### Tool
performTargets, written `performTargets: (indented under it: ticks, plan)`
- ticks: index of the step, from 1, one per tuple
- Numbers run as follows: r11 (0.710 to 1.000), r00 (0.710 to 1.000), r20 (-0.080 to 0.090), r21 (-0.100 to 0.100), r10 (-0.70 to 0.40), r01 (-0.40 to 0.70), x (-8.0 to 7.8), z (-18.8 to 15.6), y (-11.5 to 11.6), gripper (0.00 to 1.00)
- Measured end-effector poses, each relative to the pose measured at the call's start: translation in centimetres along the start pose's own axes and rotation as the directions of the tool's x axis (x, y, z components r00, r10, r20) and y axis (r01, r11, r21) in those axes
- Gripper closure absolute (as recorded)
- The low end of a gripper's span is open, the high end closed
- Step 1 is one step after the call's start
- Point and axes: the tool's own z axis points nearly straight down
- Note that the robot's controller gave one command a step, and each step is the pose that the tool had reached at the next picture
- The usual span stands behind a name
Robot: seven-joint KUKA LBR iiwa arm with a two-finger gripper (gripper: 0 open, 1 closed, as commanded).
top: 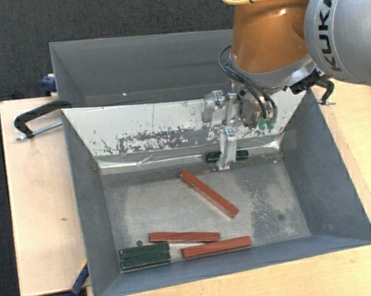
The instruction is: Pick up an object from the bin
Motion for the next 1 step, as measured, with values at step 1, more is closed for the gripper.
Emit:
performTargets:
  ticks: [1]
  plan:
    - [1.000,1.000,0.005,-0.001,-0.001,0.001,2.12,5.61,-0.31,0.00]
